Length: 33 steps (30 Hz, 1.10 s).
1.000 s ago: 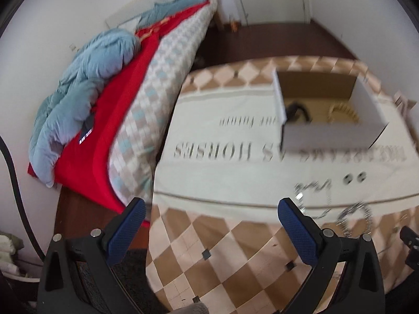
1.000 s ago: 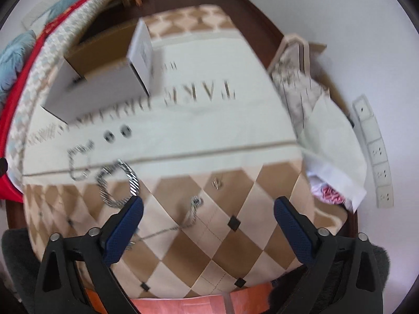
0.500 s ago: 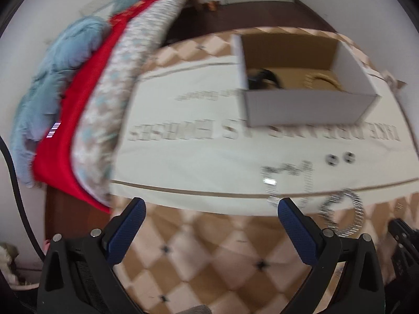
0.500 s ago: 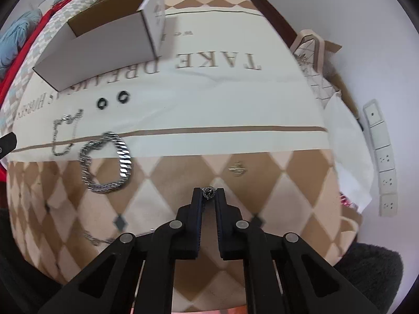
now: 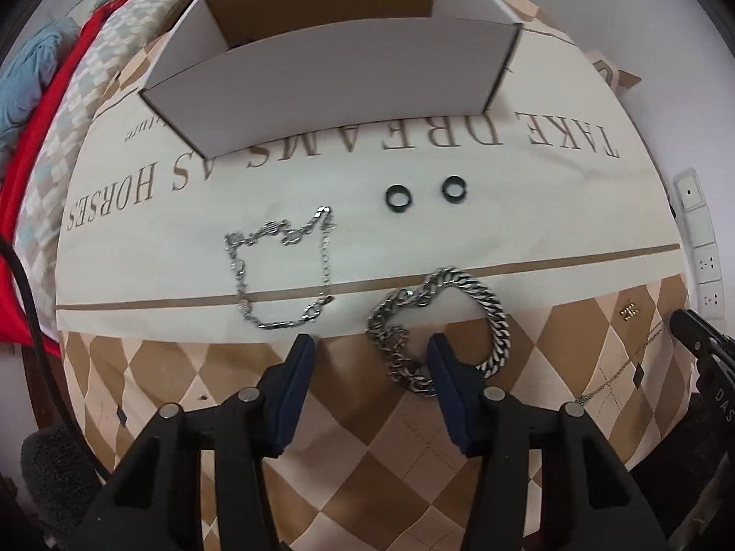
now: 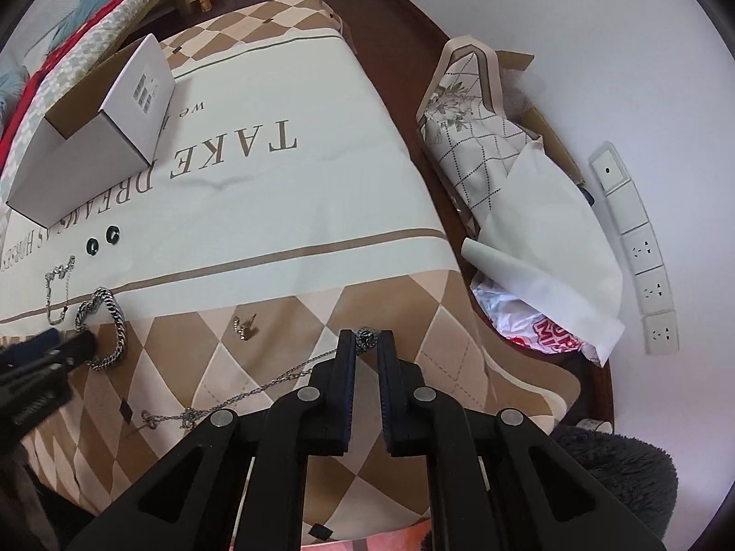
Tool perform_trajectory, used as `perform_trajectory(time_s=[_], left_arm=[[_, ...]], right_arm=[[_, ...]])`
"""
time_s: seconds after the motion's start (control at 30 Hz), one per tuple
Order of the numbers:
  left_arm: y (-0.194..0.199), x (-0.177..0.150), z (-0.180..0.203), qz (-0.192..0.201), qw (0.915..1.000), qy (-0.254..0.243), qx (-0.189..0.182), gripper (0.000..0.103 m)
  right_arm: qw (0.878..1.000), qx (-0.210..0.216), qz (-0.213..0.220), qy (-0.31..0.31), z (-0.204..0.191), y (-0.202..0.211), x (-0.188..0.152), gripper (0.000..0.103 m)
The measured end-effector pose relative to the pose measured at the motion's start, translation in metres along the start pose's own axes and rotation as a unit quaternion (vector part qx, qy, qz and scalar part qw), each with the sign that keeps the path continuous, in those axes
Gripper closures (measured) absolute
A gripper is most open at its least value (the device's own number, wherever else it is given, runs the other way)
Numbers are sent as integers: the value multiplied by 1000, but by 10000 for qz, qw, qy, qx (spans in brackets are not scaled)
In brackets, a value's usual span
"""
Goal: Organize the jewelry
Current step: 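Pinch a small silver stud with the right tool while the left tool grasps the chain-link bracelet, then carry the stud and chain-link bracelet into the box and open both tools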
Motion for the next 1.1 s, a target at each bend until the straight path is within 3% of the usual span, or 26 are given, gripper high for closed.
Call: perform_trajectory(time_s=[0.03, 0.1, 0.23, 0.6, 0.73, 1.1], left_arm=[[1, -2, 6, 25, 10000, -52, -80, 80], [3, -4, 12, 69, 9998, -188, -53, 100], [6, -8, 12, 75, 9996, -228, -132, 101], [38, -26, -37, 379, 9992, -61, -100, 102], [63, -28, -43, 633, 9979, -117, -42, 102], [120, 6, -57, 1220, 9924, -102, -104, 102]], right_arm=[[10000, 11, -10, 6, 0, -2, 0, 93], [10000, 57, -48, 4, 0, -7, -2, 93], [9998, 156, -66, 41, -8, -8, -7, 93], [9965, 815, 153, 25, -23, 19, -5, 93], [9929, 1149, 297, 94, -34, 42, -3, 93], [9805, 1735, 881, 279, -55, 126, 12, 93]])
Point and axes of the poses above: each gripper's, at about its wrist camera, not at the fingertips, and y roughly against the way its jaws point, z to its right, x to its top, the point moved 10 cm from there along -y, roughly the way its jaws point, and after that the axes turned 11 degrees about -z, right-handed, at the moved point
